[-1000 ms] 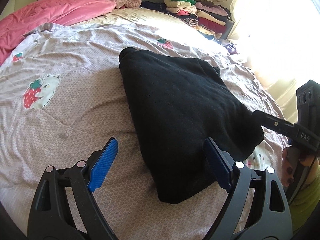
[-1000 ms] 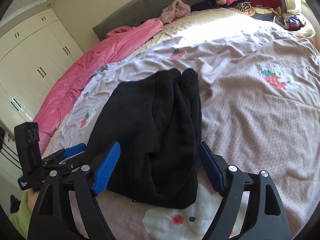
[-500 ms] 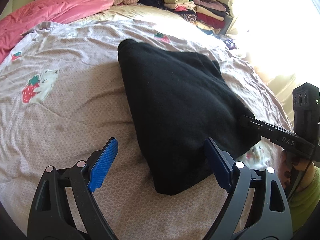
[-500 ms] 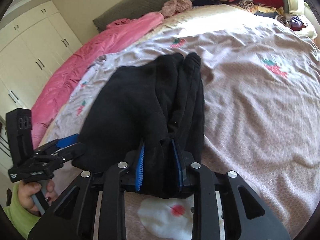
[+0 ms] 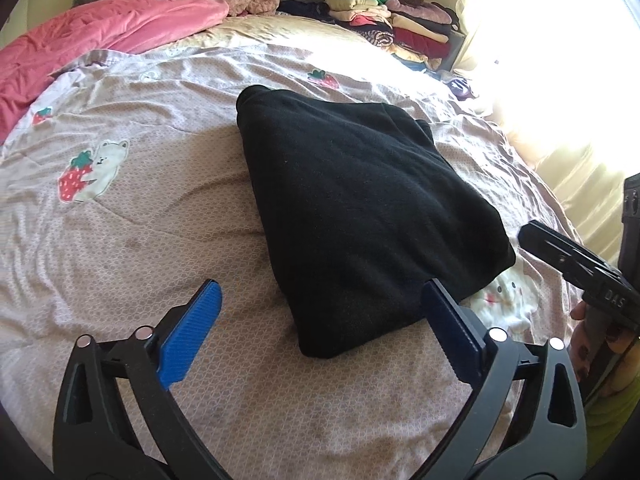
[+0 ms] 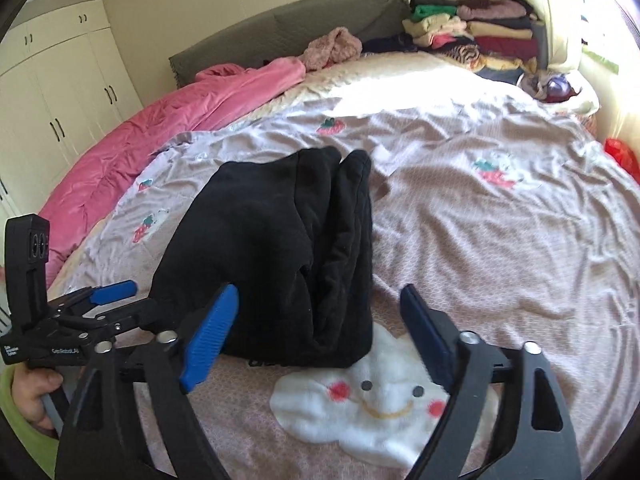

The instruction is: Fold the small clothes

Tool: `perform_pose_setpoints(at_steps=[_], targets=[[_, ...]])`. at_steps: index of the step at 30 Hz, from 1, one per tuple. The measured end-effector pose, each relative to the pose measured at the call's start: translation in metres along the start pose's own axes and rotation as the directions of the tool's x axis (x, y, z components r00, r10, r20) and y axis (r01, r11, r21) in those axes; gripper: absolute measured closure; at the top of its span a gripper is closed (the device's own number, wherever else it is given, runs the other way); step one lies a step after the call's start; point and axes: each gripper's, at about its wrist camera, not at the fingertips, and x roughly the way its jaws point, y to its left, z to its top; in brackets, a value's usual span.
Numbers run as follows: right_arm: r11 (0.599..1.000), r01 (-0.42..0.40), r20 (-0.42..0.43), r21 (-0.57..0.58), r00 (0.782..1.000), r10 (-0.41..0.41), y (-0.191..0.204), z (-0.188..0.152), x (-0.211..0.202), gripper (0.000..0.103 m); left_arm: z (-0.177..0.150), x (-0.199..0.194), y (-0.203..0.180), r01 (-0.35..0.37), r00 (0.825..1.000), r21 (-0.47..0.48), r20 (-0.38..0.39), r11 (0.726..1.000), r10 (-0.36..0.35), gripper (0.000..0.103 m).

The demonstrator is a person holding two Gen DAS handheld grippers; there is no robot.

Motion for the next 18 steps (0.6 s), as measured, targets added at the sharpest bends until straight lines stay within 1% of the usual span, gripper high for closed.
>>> perform_pose_setpoints(at_steps=[2,5,8,11,18], targets=[[1.0,0.018,0.037,-0.007,0.999,-0.018,0.002,-0.001,-0.012,0.008,-0.001,-0.008,-0.001,-0.012,1.0,0.005,0.013,1.0,0.011,0.01],[0.999,0.045,0.078,-0.012,0.996,-0.044,0.005,-0.003,-0.027,0.005,-0.002,-0.019,-0.004,-0.027,0.999,0.011,0.039,1.0,0.027,0.009],[0.998,0.066,0.106,-0.016,0.992,-0.064,0.009,-0.005,-0.039,0.005,-0.005,-0.035,-0.007,-0.036,0.996,0.017,0.078,0.999,0.035,0.009],[0.997,0.074,0.118,-0.012,0.99,-0.072,0.012,-0.012,-0.05,0.005,-0.009,-0.047,-0.01,-0.042,0.994,0.018,0.1,0.999,0.04,0.009],[0.996,0.09,0.149,-0.008,0.985,-0.088,0.02,-0.032,-0.069,0.005,-0.031,-0.065,-0.01,-0.069,0.992,0.01,0.106,0.998,0.068,0.009]])
